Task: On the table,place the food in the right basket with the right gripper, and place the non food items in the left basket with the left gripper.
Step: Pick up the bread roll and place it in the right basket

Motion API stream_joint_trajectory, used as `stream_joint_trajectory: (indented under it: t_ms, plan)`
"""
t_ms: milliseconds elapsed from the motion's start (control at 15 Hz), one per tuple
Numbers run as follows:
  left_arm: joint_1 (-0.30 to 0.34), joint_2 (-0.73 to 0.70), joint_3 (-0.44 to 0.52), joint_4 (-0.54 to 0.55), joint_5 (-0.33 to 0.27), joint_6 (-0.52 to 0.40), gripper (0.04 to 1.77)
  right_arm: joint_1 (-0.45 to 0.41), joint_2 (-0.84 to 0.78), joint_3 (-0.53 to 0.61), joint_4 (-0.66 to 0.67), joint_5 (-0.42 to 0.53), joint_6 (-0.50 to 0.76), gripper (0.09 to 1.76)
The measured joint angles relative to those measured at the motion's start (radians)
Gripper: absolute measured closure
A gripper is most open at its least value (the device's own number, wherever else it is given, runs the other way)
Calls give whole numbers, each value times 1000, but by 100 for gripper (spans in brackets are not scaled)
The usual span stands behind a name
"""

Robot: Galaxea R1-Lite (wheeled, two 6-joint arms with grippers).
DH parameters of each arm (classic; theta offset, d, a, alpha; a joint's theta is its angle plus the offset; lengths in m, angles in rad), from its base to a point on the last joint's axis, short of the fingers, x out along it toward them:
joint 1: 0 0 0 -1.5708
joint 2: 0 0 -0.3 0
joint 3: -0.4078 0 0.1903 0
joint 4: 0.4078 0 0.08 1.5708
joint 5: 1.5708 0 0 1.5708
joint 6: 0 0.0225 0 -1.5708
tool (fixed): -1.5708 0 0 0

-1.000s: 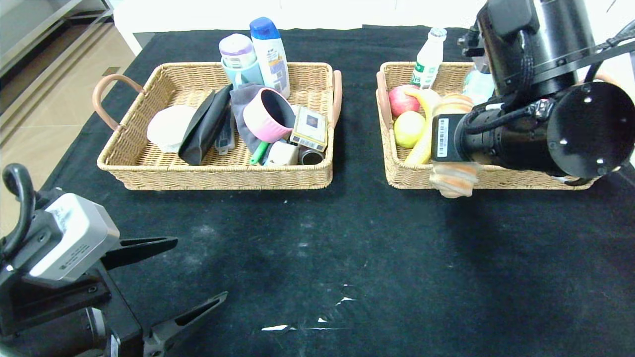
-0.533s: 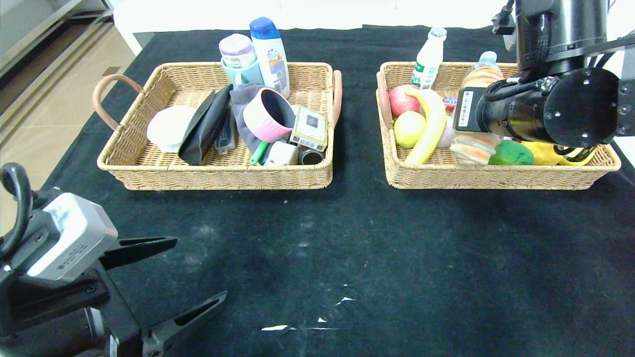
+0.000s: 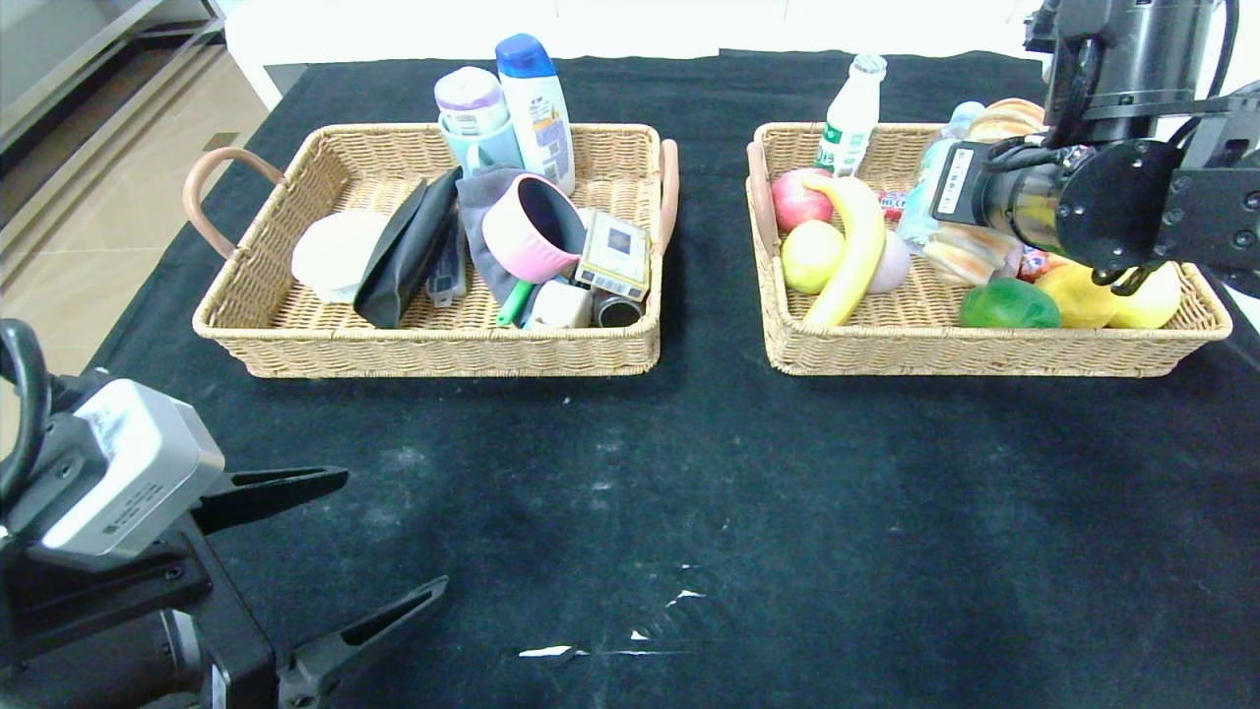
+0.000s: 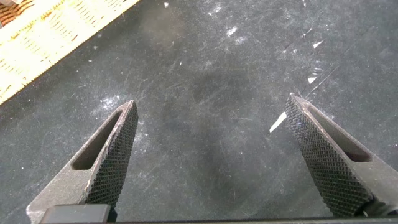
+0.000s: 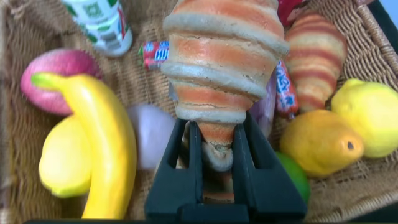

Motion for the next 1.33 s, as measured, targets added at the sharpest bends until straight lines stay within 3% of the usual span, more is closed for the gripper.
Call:
stream_joint_trajectory:
  t_ms: [267,533,733,933,1333]
  plan:
    - [0,0,0,0,0,0,9,-24,46,13,-135,0,-2,148]
    - [0,-1,0,0,0,1,9,-27,60,23,-148,-3,-3,148]
    - [-1,-2,0,0,0,1,9,-24,61,32,-148,-5,-2,107]
    - [-1,-3,0,0,0,1,9,-21,62,39,-148,-4,-2,77]
    - [-3,-2,0,0,0,3,9,-10,61,41,-148,-4,-2,44]
